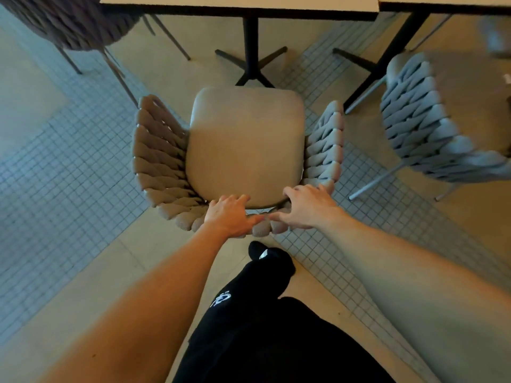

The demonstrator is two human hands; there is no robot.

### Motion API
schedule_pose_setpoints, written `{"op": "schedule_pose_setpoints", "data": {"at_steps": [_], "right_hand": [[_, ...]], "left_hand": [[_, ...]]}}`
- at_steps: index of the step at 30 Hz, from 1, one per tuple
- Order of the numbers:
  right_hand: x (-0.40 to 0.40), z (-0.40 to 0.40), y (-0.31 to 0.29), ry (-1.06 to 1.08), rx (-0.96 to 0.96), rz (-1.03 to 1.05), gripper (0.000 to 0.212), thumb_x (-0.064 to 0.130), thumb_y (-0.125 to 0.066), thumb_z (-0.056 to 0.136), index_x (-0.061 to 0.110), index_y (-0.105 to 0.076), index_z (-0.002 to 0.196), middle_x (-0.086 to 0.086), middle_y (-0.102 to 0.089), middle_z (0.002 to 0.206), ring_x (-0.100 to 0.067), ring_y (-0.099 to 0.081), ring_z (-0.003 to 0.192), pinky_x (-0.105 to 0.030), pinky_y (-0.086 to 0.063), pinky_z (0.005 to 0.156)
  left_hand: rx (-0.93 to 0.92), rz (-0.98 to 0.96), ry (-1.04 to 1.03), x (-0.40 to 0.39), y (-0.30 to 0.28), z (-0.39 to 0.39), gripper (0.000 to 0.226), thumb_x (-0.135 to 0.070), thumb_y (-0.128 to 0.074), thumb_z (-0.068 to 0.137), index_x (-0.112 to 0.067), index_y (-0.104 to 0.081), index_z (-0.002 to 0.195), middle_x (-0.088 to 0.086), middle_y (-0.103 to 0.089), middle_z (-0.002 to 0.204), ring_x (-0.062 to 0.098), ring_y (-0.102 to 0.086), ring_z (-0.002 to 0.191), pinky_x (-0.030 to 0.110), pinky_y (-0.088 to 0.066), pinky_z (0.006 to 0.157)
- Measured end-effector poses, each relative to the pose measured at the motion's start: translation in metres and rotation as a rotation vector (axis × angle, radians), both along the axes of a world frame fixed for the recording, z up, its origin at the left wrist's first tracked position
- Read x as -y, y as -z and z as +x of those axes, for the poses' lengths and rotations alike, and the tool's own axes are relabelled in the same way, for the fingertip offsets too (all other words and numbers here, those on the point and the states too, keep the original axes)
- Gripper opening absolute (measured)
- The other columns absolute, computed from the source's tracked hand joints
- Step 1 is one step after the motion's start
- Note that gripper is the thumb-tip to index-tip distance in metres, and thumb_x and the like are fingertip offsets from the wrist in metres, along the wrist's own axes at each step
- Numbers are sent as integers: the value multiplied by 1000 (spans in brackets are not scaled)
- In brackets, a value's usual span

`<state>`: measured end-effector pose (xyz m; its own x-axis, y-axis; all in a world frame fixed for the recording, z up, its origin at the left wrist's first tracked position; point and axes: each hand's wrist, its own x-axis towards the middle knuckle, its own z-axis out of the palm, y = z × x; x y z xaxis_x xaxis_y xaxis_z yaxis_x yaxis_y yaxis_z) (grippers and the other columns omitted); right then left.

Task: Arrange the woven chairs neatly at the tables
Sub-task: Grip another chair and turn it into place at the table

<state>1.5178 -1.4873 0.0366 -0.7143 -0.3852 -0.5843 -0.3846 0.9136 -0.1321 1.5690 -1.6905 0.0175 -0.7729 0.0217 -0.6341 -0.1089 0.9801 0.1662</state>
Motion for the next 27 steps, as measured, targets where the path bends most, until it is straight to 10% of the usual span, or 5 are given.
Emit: {"op": "schedule_pose_setpoints", "data": {"at_steps": [16,27], "right_hand": [[74,62,40,-19,56,-14,81,87,-43,83,25,-53,134,-5,-63,131,-31,-51,128,-52,-30,109],[95,42,60,-92,76,83,75,88,-35,86,29,-51,130,-1,-63,128,-31,-58,118,-56,-35,98]], "left_hand": [[46,-165,259,93,27,35,95,-79,-66,69,-35,-36,147,-5,-50,145,27,-41,136,59,-17,115],[-92,-149,253,114,39,15,36,-35,-61,91,-44,-54,125,-9,-63,119,22,-56,117,53,-21,110]]}}
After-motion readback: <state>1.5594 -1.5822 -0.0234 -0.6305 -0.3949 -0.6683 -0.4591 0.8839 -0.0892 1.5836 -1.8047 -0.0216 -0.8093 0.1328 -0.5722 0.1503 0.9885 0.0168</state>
